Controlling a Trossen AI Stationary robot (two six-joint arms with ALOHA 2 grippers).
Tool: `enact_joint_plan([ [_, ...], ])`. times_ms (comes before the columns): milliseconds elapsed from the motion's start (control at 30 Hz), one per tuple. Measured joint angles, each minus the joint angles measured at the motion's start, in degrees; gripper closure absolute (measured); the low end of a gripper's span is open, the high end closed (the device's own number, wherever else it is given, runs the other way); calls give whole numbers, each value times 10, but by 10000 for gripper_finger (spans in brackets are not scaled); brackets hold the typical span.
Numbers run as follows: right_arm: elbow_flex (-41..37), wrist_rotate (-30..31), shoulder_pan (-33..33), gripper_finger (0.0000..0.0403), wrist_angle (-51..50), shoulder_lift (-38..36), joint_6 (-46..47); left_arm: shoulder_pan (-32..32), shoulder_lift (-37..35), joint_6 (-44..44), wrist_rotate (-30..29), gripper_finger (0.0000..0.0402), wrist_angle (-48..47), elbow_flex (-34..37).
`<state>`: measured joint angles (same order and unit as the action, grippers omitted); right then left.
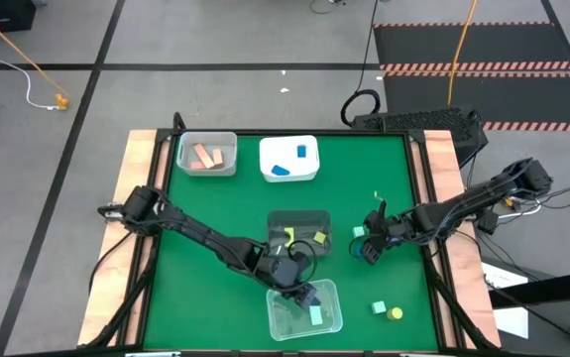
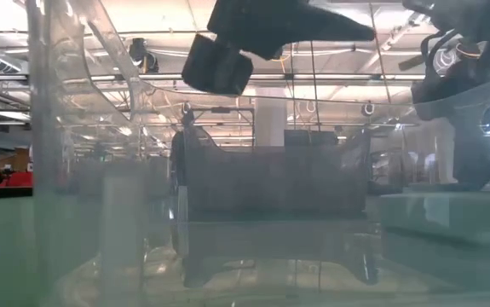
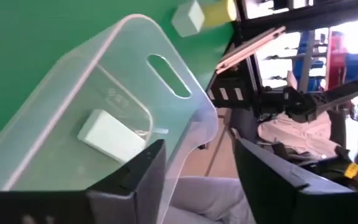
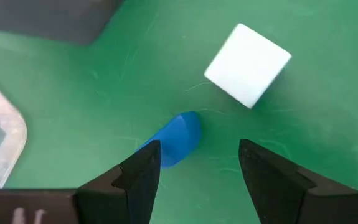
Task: Sort & place blocks by color
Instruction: Put the blue block into the white bin
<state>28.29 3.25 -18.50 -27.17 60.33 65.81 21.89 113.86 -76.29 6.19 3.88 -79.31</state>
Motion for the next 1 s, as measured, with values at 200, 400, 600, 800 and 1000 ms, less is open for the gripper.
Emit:
enact_joint_plan([
  [200, 0, 2, 0, 197, 10, 6, 79, -13, 0, 9, 29, 170, 54, 0],
  [400, 0, 17, 0, 197, 43, 26, 154, -24, 0, 10, 30, 167, 83, 0],
  [600, 0, 34, 0, 197, 44, 71, 175, -28, 0, 8, 30, 167, 84, 0],
  [800, 2, 29, 0, 202, 53, 99, 144, -28, 0, 3, 31, 167, 84, 0],
  [1000, 1, 10, 0, 255, 42, 100, 101, -28, 0, -10, 44, 167, 87, 0],
])
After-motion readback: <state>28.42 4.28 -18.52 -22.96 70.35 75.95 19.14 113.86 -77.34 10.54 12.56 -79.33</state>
